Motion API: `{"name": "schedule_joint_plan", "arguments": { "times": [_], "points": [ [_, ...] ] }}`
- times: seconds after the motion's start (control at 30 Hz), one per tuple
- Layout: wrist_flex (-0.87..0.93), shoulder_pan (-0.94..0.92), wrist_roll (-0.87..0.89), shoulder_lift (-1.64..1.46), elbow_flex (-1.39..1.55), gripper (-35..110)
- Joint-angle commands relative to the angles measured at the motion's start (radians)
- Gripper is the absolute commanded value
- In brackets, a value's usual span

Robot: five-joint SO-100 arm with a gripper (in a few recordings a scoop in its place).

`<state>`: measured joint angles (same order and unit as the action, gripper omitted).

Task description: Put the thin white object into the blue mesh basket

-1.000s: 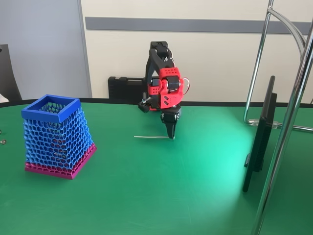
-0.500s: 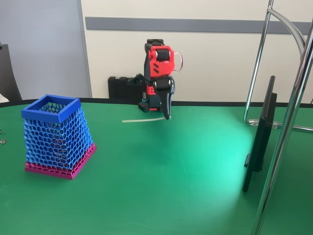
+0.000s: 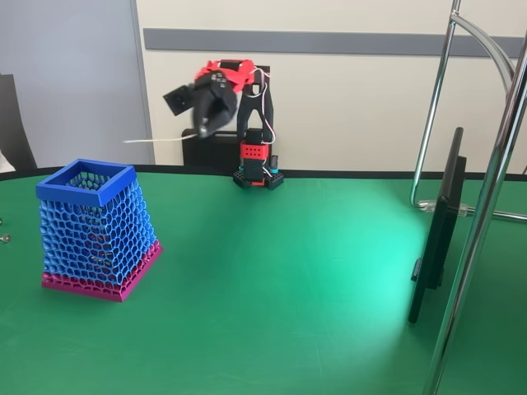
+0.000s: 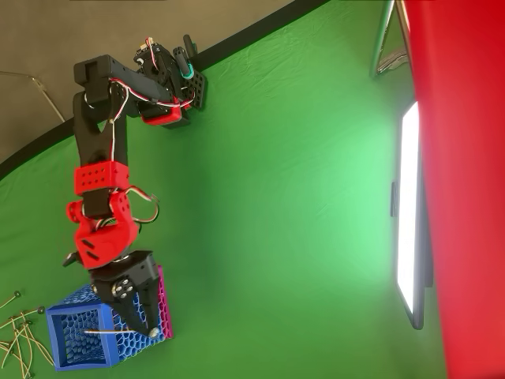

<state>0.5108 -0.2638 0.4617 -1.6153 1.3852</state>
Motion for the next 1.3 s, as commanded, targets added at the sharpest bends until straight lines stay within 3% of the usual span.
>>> {"name": "schedule_joint_plan", "arguments": {
  "times": [0.0,0.5,1.0,1.27],
  "points": [
    [-0.057,-0.049,0.054,0.028,-0.063,3],
    [-0.156,-0.249,0.295,0.284,-0.261,2],
    [-0.198,-0.359,0.518,0.267,-0.160,6],
    [-0.334,-0.428,0.505,0.204,-0.014,9]
  ]
}}
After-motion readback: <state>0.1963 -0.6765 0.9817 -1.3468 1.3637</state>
